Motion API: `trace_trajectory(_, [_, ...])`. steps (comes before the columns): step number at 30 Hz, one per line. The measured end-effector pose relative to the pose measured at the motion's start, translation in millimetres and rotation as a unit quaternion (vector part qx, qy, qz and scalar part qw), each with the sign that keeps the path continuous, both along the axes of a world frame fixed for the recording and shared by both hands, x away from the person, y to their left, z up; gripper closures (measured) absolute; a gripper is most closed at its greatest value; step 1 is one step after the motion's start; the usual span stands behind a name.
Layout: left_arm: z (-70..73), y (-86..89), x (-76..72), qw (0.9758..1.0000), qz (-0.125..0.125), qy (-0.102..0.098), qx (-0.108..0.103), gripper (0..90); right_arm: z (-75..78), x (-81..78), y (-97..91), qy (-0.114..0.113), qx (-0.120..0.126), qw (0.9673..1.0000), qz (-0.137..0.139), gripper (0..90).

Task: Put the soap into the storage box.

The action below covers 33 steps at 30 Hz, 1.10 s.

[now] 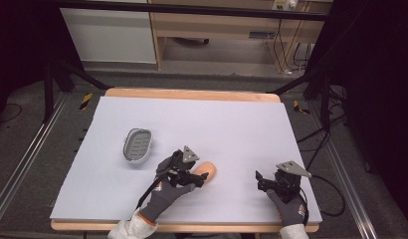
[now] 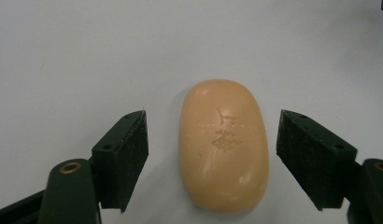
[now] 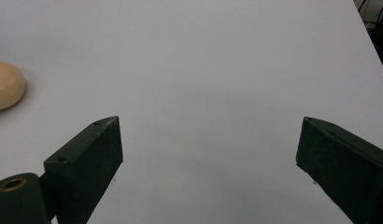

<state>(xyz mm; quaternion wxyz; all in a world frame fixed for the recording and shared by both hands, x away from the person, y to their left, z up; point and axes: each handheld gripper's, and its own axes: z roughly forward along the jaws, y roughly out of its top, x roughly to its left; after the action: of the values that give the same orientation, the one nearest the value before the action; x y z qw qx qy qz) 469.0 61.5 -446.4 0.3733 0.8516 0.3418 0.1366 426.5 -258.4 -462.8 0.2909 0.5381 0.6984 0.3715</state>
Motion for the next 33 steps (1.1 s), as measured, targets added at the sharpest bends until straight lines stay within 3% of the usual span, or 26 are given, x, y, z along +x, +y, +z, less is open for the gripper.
trace_trajectory(12, [-7.6,-14.3,4.2,0.9997,-0.011,0.013,0.02,24.4,-0.2,0.4,0.4,0.002,-0.001,1.0,0.002,7.3])
trace_trajectory(33, [-21.1,-23.5,10.5,0.9983,-0.012,0.034,0.045,28.8,-1.2,1.5,1.6,0.008,-0.004,0.9999,0.005,7.2])
